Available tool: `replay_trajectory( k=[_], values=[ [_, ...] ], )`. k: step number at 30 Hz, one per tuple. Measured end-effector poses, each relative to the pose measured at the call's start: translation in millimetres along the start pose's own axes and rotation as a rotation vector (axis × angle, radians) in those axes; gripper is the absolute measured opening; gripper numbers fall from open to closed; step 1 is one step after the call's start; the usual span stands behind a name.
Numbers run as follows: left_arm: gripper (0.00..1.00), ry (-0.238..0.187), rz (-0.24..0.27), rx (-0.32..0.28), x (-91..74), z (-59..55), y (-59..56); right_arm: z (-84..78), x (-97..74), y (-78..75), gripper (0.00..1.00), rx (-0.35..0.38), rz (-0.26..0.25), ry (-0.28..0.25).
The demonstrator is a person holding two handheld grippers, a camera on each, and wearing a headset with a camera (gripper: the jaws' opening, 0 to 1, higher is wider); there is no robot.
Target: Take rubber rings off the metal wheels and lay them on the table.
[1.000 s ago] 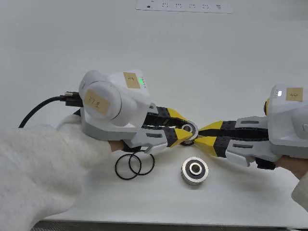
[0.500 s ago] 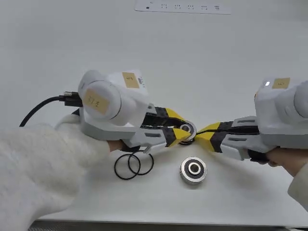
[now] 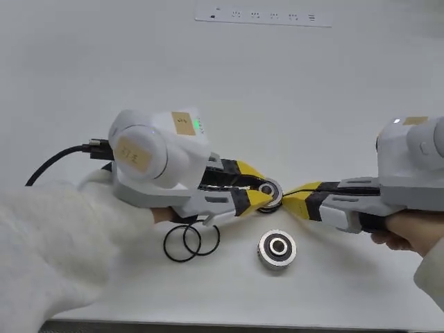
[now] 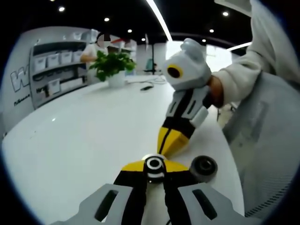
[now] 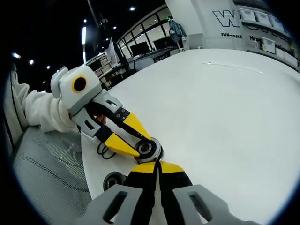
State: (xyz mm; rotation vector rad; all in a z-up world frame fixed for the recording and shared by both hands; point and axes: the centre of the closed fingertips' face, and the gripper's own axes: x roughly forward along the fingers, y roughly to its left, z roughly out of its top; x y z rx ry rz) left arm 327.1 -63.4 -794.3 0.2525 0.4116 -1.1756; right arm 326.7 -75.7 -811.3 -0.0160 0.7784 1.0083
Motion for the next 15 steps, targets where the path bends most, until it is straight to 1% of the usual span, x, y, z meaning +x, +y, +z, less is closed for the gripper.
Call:
replay_trajectory(
  k=[5, 8, 10, 14, 15],
  values=[
    [0.13, 0.001, -0.002, 0.006, 0.6, 0.2, -1.0, 0.8, -1.5, 1.2, 0.0, -0.005, -0.019, 0.038],
    [0.13, 0.005, 0.0, 0.011, 0.8, 0.1, -1.1, 3.1, -3.5, 0.9, 0.0, 0.0, -0.031, 0.047],
    [0.13, 0.005, -0.001, 0.015, 0.8, 0.3, -1.1, 4.1, -4.5, 0.7, 0.0, -0.001, -0.048, 0.059],
    [0.13, 0.005, -0.001, 0.019, 1.3, 0.6, -1.5, 3.4, -4.5, -0.3, 0.0, -0.032, -0.08, 0.099],
    [0.13, 0.005, -0.001, 0.02, 1.4, 0.6, -1.4, 3.3, -4.2, -2.5, 0.0, -0.042, -0.099, 0.115]
  ],
)
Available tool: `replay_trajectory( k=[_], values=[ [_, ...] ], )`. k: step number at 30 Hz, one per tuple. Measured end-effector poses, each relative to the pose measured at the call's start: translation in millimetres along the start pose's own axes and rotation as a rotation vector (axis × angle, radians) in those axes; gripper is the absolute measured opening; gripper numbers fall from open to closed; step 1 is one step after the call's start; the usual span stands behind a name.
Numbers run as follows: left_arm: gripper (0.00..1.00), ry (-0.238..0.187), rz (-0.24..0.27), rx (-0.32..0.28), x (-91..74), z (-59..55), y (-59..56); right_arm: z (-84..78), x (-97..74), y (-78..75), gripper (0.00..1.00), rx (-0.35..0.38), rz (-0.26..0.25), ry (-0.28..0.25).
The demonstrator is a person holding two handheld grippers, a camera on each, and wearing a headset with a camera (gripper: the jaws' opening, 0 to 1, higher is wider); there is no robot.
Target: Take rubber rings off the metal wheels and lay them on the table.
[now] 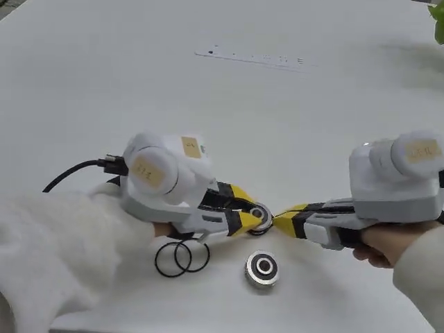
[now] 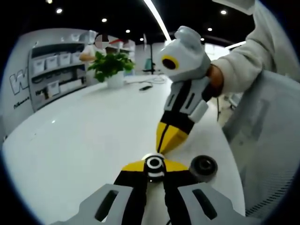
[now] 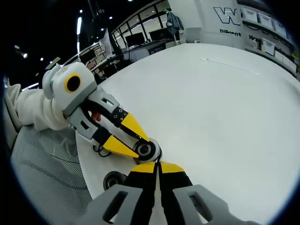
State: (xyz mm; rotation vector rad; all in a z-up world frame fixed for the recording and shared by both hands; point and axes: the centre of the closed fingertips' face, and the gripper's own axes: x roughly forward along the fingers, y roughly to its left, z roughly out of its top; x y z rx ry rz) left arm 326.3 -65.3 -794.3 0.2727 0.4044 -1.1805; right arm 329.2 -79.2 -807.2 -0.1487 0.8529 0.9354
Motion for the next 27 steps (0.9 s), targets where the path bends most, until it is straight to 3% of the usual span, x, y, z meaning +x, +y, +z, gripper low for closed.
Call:
replay_trajectory(
  k=[8, 11, 14, 16, 18, 27],
  values=[
    [0.13, 0.0, 0.003, 0.004, 0.5, 0.1, 0.5, 3.1, 1.3, -4.0, 0.0, -0.005, -0.076, 0.069],
    [0.13, 0.001, 0.004, 0.008, 0.6, 0.3, 0.5, 3.1, 0.2, -7.3, 0.0, 0.113, -0.121, 0.087],
    [0.13, -0.002, 0.003, 0.008, 0.4, 0.3, 0.6, 6.8, -1.7, -5.5, 0.0, 0.222, -0.168, 0.053],
    [0.13, -0.005, 0.003, 0.011, -0.2, 0.0, 0.4, 6.9, -2.1, -4.5, 0.0, 0.228, -0.183, 0.04],
    [0.13, -0.011, -0.003, 0.014, -1.3, -0.7, -0.4, 6.7, -1.8, -1.5, 0.0, 0.167, -0.176, 0.036],
    [0.13, -0.019, -0.014, 0.024, -2.5, -1.1, -0.5, 7.8, -0.3, -0.2, 0.0, 0.25, -0.112, -0.013]
  ],
)
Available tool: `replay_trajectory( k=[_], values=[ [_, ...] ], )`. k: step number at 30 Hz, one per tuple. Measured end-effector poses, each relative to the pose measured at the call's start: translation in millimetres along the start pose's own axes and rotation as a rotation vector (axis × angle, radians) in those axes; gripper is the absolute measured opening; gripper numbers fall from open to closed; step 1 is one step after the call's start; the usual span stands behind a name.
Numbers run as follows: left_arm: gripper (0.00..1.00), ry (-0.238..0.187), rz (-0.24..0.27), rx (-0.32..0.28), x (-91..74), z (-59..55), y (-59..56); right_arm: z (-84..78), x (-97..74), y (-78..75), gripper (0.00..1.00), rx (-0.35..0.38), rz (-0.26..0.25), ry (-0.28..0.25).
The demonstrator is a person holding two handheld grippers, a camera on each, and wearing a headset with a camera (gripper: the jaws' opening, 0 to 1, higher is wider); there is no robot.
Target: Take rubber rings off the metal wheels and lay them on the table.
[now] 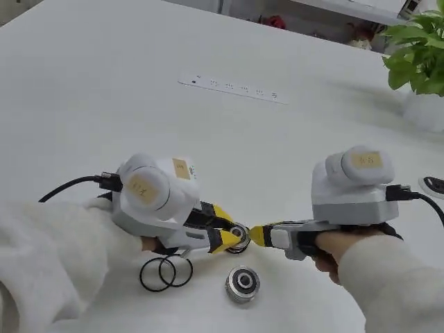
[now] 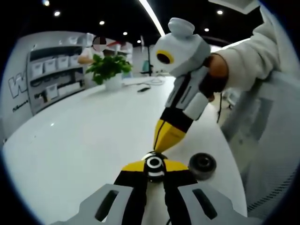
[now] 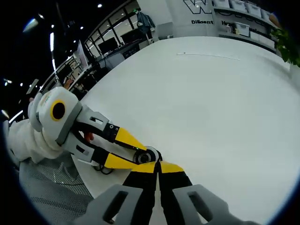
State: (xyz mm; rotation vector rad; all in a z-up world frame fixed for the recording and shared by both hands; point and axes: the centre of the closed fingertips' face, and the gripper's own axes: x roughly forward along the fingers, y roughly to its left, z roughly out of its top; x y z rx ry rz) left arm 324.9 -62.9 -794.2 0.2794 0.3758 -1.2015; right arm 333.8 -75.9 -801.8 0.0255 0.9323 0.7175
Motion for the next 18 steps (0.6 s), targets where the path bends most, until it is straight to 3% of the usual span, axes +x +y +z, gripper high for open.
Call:
replay_trajectory(
  k=[18],
  values=[
    [0.14, -0.007, 0.019, -0.016, -3.4, -1.6, 5.1, 2.7, 4.1, 9.3, 0.0, -0.051, 0.02, -0.01]
  ],
)
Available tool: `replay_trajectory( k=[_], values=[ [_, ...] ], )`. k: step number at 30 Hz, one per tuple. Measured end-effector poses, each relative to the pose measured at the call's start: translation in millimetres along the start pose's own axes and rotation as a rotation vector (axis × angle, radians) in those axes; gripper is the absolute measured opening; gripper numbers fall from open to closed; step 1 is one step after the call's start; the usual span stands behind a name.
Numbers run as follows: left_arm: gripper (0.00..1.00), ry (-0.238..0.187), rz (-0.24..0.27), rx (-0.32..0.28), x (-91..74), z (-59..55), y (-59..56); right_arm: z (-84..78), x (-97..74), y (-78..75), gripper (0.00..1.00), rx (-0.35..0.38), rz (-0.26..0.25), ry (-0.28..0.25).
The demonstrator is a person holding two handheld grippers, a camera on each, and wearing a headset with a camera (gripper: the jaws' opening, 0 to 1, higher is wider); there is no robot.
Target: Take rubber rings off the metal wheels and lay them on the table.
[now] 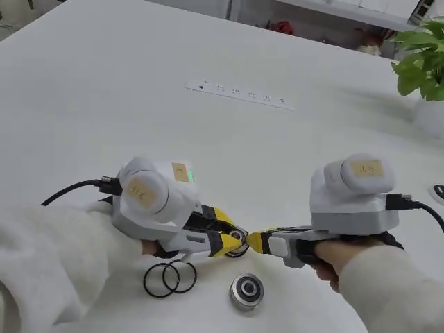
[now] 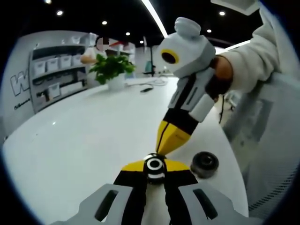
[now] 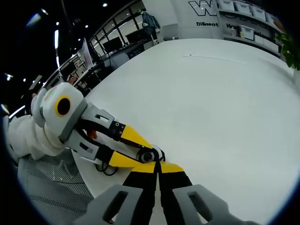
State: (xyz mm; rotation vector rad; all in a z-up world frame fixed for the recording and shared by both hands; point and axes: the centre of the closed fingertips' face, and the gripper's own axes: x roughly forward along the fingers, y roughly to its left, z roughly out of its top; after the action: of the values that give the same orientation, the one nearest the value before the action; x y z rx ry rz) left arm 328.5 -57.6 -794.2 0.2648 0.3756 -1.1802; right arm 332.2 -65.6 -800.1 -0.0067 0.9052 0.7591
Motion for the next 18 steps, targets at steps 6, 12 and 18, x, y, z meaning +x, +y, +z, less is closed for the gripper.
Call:
replay_trajectory(
  k=[6, 12, 18],
  values=[
    [0.14, -0.001, 0.003, -0.004, -0.4, -0.4, 0.1, 2.3, -0.2, 3.2, 0.0, -0.023, 0.008, -0.006],
    [0.14, -0.003, 0.003, -0.007, -0.7, -0.4, 0.0, 4.2, -0.2, 6.2, 0.0, -0.028, 0.019, -0.012],
    [0.14, -0.009, 0.002, -0.01, -1.2, -0.6, 0.0, 8.5, -0.5, 12.0, 0.0, -0.03, 0.045, -0.031]
  ],
)
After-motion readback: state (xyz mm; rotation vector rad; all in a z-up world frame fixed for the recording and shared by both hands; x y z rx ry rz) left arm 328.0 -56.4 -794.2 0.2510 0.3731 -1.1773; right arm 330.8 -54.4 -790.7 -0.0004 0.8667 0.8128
